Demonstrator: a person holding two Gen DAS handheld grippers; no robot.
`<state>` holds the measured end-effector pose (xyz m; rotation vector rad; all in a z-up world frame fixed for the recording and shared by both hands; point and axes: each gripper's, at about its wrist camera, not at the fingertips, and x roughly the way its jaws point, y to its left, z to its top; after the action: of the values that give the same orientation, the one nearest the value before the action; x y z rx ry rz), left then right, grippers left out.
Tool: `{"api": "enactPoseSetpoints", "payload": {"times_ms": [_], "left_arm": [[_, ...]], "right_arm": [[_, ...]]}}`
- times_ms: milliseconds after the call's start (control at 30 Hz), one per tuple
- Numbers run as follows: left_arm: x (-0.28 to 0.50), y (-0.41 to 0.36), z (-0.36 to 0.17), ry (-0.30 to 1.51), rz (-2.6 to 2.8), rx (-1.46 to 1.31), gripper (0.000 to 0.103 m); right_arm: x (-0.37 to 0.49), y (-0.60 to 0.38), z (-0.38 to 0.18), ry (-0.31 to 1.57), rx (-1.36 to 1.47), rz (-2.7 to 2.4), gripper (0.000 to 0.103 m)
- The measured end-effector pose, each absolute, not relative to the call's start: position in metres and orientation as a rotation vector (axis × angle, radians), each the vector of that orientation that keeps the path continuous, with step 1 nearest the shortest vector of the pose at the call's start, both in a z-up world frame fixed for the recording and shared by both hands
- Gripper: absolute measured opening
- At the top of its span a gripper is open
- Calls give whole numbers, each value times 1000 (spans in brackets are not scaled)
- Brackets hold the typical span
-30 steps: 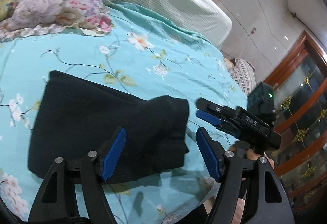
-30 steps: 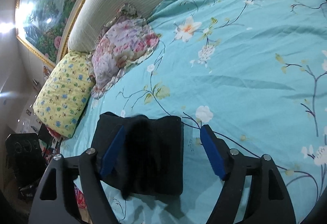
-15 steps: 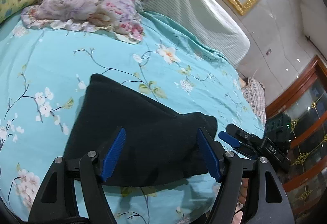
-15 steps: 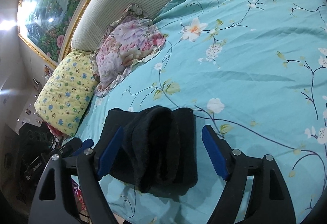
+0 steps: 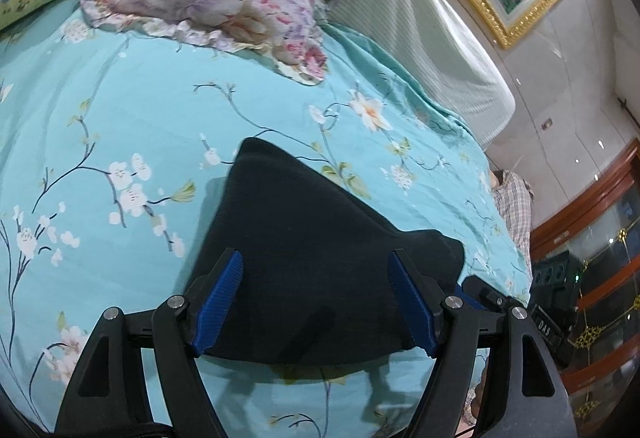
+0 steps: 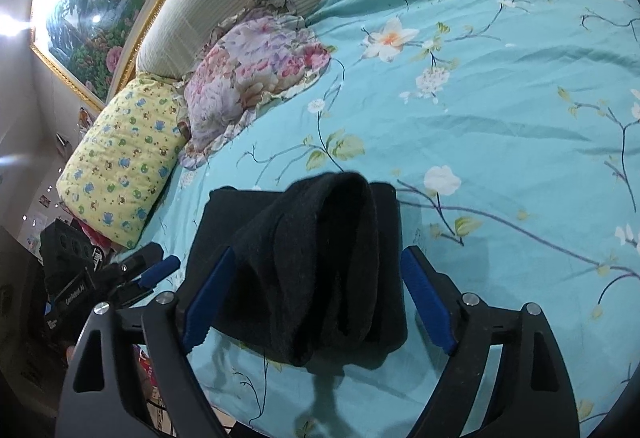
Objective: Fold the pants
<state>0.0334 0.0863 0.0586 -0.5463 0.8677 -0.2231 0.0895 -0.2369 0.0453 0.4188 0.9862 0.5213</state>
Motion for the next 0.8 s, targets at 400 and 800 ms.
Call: {"api": "enactPoseSetpoints", "payload": {"times_ms": [400, 800], "left_arm": [[51, 103, 34, 930, -183, -571, 78], [75, 101, 15, 991, -199, -555, 80]], "right_arm": [[91, -232, 23, 1046, 433, 502, 85], [94, -229, 10, 1072, 449, 503, 87]]}}
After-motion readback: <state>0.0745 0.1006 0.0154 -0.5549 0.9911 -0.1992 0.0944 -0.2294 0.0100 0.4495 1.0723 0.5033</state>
